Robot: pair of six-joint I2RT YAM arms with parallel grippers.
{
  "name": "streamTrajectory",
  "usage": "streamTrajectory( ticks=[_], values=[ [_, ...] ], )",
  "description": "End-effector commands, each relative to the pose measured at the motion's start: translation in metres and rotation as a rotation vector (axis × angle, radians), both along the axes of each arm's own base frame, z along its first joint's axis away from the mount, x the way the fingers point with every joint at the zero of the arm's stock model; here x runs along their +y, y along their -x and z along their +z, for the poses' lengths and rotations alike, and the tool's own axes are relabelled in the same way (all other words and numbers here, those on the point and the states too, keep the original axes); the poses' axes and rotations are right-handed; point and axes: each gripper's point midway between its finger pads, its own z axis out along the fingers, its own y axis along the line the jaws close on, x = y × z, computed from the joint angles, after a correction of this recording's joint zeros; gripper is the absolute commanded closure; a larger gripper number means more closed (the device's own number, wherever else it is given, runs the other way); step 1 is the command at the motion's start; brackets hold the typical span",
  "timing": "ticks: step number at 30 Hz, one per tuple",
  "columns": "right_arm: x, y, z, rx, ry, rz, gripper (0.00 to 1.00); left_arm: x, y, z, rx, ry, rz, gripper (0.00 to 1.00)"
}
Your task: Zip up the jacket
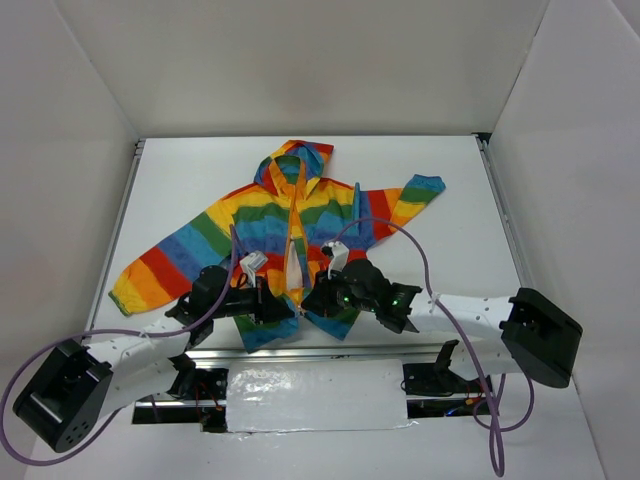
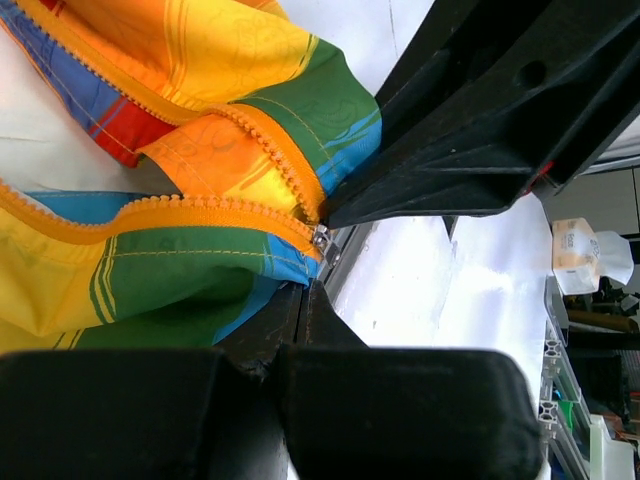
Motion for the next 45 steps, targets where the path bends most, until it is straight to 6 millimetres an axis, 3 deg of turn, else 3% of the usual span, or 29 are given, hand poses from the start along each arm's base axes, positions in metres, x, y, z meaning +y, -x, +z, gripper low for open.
streamTrajectory(
  ticks=[1, 3, 8, 10, 16, 17, 20, 22, 34, 37, 45],
  values=[
    [0.012, -0.008, 0.024, -0.032, -0.080, -0.001, 0.74, -0.004, -0.004, 0.008, -0.068, 0.021, -0.022, 1.00],
    [0.012, -0.008, 0.028, -0.039, -0.086, -0.005, 0.68, -0.005, -0.002, 0.007, -0.062, 0.024, -0.031, 1.00],
    [0.009, -0.012, 0.035, -0.051, -0.076, -0.015, 0.66, -0.006, -0.003, 0.007, -0.061, 0.026, -0.037, 1.00],
    [0.009, -0.012, 0.040, -0.057, -0.085, -0.023, 0.56, -0.007, -0.003, 0.007, -0.061, 0.026, -0.040, 1.00],
    [0.005, -0.018, 0.047, -0.075, -0.074, -0.054, 0.43, -0.008, -0.001, 0.006, -0.056, 0.034, -0.048, 1.00],
    [0.003, -0.021, 0.047, -0.077, -0.070, -0.072, 0.34, -0.007, -0.001, 0.006, -0.057, 0.035, -0.050, 1.00],
    [-0.001, -0.025, 0.052, -0.083, -0.073, -0.106, 0.31, -0.007, 0.000, 0.007, -0.064, 0.037, -0.050, 1.00],
    [-0.005, -0.025, 0.057, -0.081, -0.079, -0.125, 0.11, -0.007, 0.000, 0.008, -0.064, 0.040, -0.053, 1.00],
    [-0.038, -0.032, 0.072, 0.028, -0.066, -0.353, 0.12, -0.009, 0.001, 0.011, -0.072, 0.054, -0.065, 1.00],
    [-0.038, -0.020, 0.082, 0.087, -0.112, -0.332, 0.14, -0.008, 0.002, 0.012, -0.074, 0.053, -0.065, 1.00],
    [-0.007, 0.042, 0.074, 0.300, -0.219, -0.209, 0.24, -0.009, 0.002, 0.013, -0.079, 0.060, -0.064, 1.00]
  ],
)
